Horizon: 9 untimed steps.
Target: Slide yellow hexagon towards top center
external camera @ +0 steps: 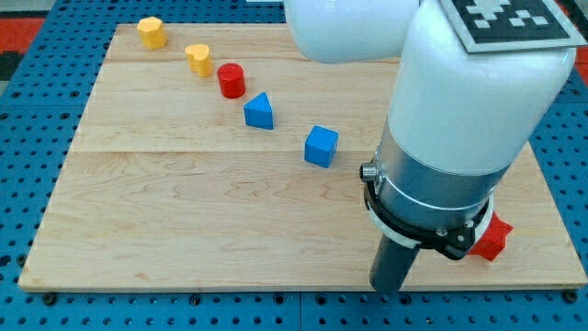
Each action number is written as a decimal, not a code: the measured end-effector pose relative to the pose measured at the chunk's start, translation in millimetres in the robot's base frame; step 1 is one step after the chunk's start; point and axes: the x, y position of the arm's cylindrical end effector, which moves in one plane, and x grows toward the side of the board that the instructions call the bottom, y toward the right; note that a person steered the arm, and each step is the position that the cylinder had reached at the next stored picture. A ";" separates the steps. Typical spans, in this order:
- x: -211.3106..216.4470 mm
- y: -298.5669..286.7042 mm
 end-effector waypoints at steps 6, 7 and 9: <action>-302.9 -304.7; -394.3 -340.7; -413.0 -234.9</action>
